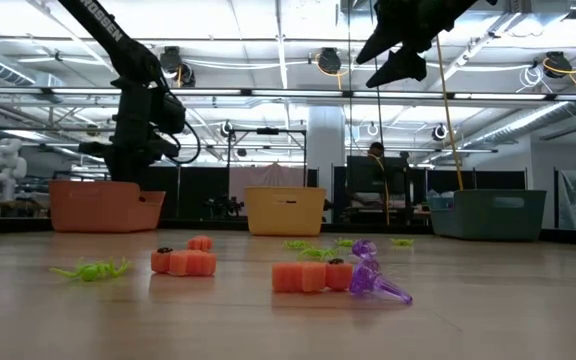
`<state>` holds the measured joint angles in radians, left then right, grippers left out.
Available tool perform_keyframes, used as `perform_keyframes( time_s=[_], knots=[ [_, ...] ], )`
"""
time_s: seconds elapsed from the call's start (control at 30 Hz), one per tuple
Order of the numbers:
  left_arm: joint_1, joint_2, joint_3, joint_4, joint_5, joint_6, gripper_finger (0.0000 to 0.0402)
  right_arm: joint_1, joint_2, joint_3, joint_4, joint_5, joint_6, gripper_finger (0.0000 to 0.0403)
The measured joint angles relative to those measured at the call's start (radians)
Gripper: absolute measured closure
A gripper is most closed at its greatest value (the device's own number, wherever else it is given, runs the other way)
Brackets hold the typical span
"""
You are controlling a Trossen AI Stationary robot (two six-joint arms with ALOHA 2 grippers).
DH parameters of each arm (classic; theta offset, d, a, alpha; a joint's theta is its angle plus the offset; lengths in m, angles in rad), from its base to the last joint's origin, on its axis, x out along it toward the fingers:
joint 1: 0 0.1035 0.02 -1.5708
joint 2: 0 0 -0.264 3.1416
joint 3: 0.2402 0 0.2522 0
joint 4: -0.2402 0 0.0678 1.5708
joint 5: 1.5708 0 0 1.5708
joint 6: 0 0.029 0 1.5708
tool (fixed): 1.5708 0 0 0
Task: Sort Halloween decoration
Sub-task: Put the purple witch hat toy into the yellow bin
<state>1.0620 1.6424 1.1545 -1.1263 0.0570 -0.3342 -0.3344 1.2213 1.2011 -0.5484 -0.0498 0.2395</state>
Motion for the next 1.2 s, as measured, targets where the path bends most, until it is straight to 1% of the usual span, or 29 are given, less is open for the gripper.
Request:
perform_keyframes(
  time_s=[0.1, 0.2, 0.33, 0.5, 0.67, 0.8, 0.87, 1.0, 1.2],
  knots=[
    [-0.004, -0.014, 0.0, 0.003, 0.015, -0.009, 0.0304, 0.0, 0.0, 0.0, 0.0, 0.0, 0.024, 0.0106],
    [-0.018, -0.061, 0.0, 0.016, 0.022, -0.026, 0.0294, 0.0, 0.0, 0.0, -0.002, 0.0, 0.08, 0.0106],
    [-0.054, -0.172, 0.0, 0.081, 0.058, -0.044, 0.0293, 0.004, 0.0, 0.0, -0.002, -0.003, 0.201, 0.0106],
    [-0.134, -0.317, 0.001, 0.173, 0.071, -0.077, 0.0293, 0.024, 0.0, 0.0, -0.004, -0.003, 0.312, 0.0106],
    [-0.239, -0.409, 0.001, 0.172, 0.08, -0.078, 0.0293, 0.048, 0.0, 0.0, -0.03, -0.003, 0.404, 0.0106],
    [-0.339, -0.469, 0.001, 0.178, 0.151, -0.115, 0.0293, 0.087, 0.0, 0.0, -0.033, -0.003, 0.442, 0.0106],
    [-0.399, -0.495, 0.001, 0.176, 0.159, -0.15, 0.0293, 0.112, 0.001, 0.0, -0.033, -0.003, 0.462, 0.0106],
    [-0.529, -0.543, 0.001, 0.177, 0.137, -0.185, 0.0293, 0.17, 0.017, 0.0, -0.039, -0.003, 0.511, 0.0106],
    [-0.711, -0.583, 0.001, 0.176, 0.08, -0.186, 0.0293, 0.274, 0.066, 0.0, -0.04, -0.001, 0.629, 0.0106]
  ],
)
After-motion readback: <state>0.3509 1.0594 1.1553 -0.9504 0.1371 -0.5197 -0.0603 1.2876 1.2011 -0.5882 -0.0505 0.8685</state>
